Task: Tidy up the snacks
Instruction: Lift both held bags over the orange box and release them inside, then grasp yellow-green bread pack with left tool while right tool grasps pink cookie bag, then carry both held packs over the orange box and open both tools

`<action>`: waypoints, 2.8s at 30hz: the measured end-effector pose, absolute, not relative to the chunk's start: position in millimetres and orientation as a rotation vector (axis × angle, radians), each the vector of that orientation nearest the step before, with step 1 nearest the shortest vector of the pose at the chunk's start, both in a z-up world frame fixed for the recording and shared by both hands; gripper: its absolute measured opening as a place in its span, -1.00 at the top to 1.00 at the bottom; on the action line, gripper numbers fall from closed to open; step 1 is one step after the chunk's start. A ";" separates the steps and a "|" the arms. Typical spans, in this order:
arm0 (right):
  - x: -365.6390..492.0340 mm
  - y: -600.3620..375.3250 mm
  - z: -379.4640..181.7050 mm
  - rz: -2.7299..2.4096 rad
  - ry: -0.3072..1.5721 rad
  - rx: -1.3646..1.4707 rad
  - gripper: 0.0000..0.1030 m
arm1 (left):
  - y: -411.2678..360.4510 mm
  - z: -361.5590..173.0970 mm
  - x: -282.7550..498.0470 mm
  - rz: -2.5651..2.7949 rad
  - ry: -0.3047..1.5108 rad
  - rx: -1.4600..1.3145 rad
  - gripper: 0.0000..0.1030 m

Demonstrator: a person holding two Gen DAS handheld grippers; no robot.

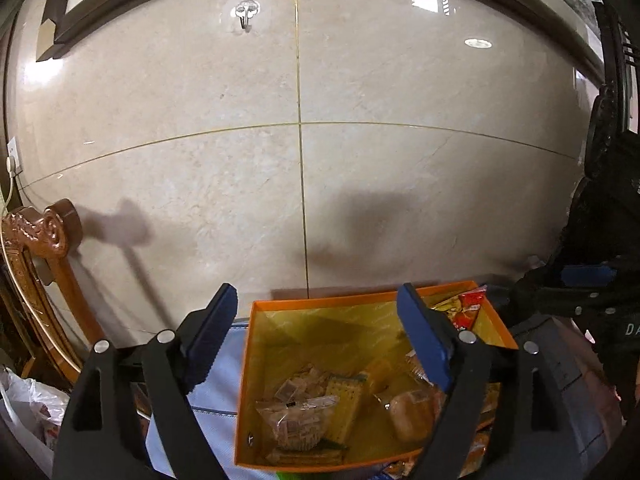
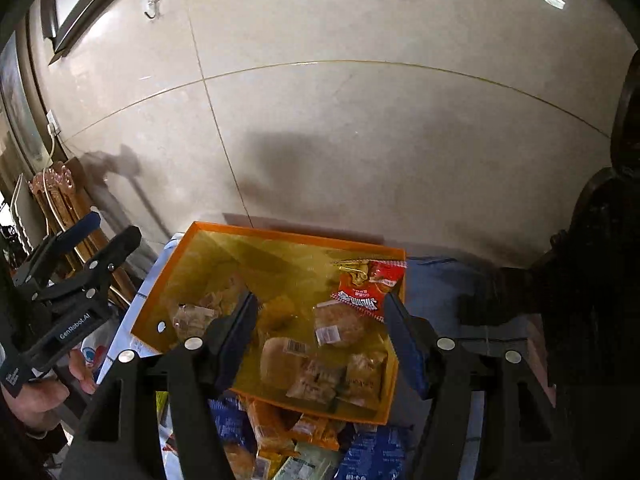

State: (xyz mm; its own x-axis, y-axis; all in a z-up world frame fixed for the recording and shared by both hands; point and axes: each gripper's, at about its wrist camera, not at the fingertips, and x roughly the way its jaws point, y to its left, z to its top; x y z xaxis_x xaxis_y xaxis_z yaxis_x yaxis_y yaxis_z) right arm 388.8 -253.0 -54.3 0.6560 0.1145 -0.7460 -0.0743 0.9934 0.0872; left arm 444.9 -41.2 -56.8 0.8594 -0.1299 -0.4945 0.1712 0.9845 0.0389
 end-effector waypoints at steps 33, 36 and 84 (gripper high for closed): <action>223.9 -288.3 -250.7 -0.109 1.175 -0.071 -0.84 | 37.4 -252.2 311.9 -0.098 0.819 0.180 -0.91; 228.1 -287.7 -262.5 -0.128 1.197 -0.093 -0.84 | 45.5 -273.6 325.3 -0.038 0.887 0.137 -0.91; 195.9 -235.5 -101.0 0.010 0.896 0.099 0.31 | 46.0 -136.4 273.6 -0.270 0.706 -0.007 -0.11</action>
State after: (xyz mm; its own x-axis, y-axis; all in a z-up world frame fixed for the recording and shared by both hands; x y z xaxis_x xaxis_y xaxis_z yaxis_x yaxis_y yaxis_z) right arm 195.9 -235.5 -101.0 0.6250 0.0502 -0.7790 0.0329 0.9953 0.0906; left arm 273.6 46.0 -136.4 0.7280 -0.2470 -0.6395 0.2425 0.9653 -0.0968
